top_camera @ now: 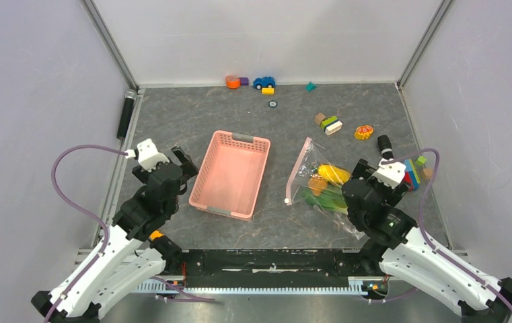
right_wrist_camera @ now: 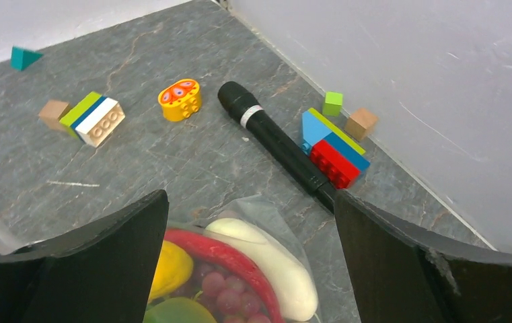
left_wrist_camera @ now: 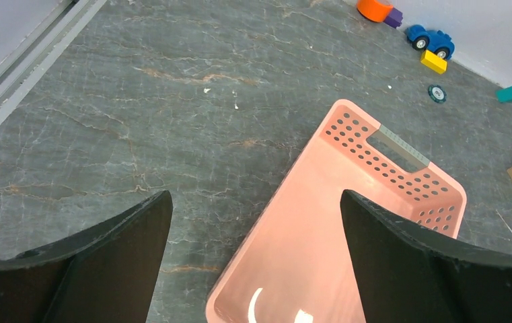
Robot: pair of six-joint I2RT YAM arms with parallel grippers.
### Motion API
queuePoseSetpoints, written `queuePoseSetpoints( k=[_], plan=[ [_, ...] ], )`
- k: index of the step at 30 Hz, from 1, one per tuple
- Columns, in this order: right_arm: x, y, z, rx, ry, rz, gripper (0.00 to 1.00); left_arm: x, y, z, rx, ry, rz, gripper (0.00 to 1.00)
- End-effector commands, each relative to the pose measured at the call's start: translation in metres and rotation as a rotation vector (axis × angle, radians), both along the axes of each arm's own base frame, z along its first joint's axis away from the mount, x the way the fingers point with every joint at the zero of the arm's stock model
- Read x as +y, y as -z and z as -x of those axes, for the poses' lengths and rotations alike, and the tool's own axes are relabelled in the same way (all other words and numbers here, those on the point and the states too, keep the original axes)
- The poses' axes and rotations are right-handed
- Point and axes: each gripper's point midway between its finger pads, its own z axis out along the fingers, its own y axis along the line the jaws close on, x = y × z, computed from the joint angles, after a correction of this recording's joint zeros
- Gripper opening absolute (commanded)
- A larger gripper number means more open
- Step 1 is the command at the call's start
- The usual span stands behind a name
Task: Place the food in the zip-top bag and seal the zipper
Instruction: Reset both arms
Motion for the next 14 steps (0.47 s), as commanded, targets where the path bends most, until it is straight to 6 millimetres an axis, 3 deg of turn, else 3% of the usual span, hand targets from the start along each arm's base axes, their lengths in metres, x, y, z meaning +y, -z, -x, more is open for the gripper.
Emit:
queuePoseSetpoints(
  k=[1,14],
  plan=[
    [-0.017,-0.005,0.009,-0.105,0.105,-0.044,0.98,0.011,-0.003,0.001,-0.053,-0.057,0.007,1.00],
    [-0.018,-0.007,0.010,-0.126,0.106,-0.064,0.98,0.001,-0.003,-0.003,-0.083,0.005,0.016,1.00]
  ],
)
